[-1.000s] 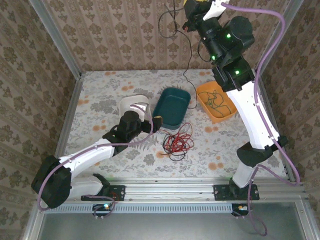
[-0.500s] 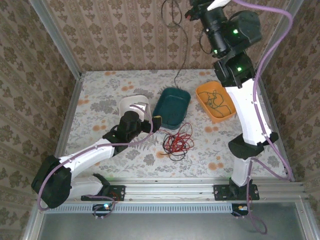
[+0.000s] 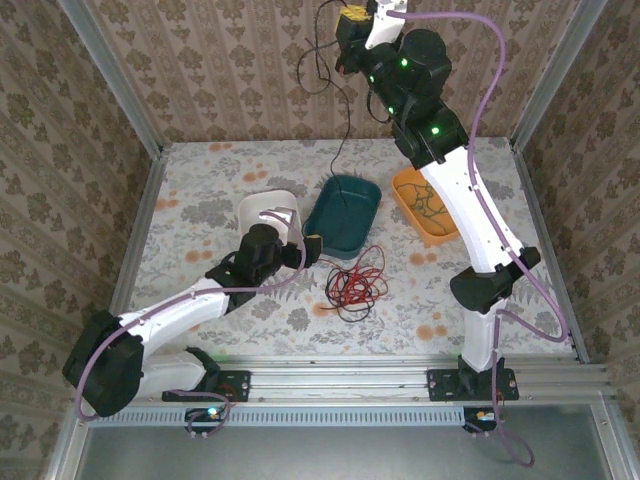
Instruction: Untangle the cables
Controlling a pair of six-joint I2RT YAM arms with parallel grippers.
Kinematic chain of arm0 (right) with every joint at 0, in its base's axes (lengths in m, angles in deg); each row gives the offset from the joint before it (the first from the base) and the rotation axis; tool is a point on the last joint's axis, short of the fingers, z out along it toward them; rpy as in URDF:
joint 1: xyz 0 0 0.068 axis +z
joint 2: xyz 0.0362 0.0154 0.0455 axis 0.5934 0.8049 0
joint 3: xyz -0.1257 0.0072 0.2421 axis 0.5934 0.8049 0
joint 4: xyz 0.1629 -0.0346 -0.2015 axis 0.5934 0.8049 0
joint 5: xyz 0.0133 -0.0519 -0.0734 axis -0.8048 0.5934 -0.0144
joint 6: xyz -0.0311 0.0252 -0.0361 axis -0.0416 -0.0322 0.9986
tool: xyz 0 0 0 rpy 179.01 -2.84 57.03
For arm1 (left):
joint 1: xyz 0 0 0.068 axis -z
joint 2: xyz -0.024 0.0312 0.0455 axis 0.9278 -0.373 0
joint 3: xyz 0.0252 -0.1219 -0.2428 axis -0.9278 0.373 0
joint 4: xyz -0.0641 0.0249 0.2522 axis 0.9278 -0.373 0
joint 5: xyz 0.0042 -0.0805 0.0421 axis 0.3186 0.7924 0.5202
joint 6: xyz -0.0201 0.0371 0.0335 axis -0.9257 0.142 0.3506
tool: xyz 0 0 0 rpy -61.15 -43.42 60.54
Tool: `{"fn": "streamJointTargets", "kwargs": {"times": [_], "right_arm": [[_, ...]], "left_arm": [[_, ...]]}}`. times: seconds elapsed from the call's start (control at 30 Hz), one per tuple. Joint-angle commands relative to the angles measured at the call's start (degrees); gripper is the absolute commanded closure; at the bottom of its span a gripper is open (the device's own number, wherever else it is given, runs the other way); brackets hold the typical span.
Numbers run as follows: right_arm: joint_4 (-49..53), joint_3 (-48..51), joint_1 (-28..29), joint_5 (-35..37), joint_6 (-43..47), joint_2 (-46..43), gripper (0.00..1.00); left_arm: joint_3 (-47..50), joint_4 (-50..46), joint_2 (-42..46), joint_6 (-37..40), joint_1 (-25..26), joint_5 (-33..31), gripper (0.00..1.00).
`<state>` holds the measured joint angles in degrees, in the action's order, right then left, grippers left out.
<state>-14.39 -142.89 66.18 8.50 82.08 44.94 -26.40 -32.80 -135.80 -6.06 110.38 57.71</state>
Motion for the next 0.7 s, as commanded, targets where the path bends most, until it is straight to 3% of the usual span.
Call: {"fn": "streamJointTargets", "kwargs": {"times": [0.0, 0.47, 0.67], "right_arm": [[-2.15, -5.08, 0.01, 0.37, 0.14, 0.34, 1.0], [0.22, -6.53, -0.75, 3.11, 3.03, 0.35, 1.0], [-1.44, 7.79, -0.86, 4.69, 2.23, -3.55, 1.0]], "left_arm": [[1.05, -0.48, 1.16, -0.22, -0.18, -1.24, 0.0], [0.26, -1.48, 1.43, 0.96, -0.52, -1.39, 0.0], [0.48, -1.65, 1.77, 0.95, -0.47, -1.7, 0.0]]}}
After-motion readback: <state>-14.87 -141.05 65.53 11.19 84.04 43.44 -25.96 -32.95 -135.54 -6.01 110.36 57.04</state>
